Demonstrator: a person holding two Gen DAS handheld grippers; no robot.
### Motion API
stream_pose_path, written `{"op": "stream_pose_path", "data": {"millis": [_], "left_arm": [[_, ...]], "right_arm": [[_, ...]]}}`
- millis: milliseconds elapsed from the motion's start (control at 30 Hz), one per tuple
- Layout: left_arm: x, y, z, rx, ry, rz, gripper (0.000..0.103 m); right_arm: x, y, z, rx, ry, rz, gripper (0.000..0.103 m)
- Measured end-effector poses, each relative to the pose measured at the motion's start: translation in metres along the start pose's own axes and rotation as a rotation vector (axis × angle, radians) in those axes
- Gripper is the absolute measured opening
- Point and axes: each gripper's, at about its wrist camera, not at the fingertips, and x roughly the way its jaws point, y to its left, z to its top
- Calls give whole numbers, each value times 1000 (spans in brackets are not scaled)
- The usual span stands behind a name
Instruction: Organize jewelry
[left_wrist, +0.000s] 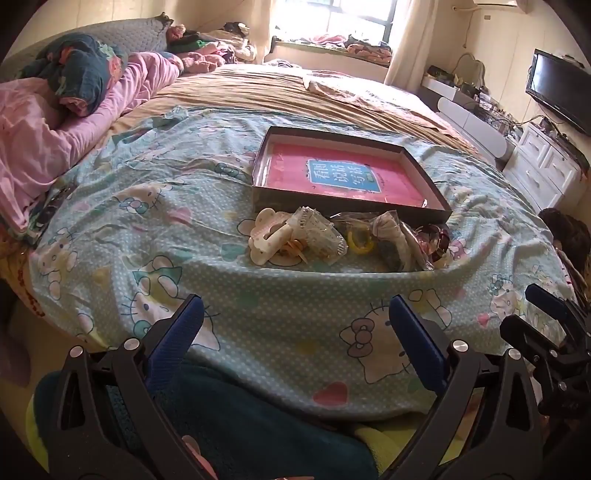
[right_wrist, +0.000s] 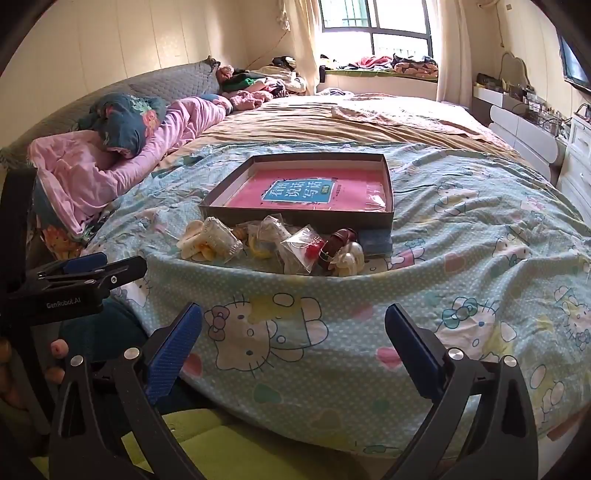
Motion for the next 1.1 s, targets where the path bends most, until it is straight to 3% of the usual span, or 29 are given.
{"op": "stream_pose_path", "data": {"millis": [1100], "left_arm": [[-4,0,0,6,-6,-6,94]], "right_arm": [[2,4,1,-10,-12,-2,99]]}}
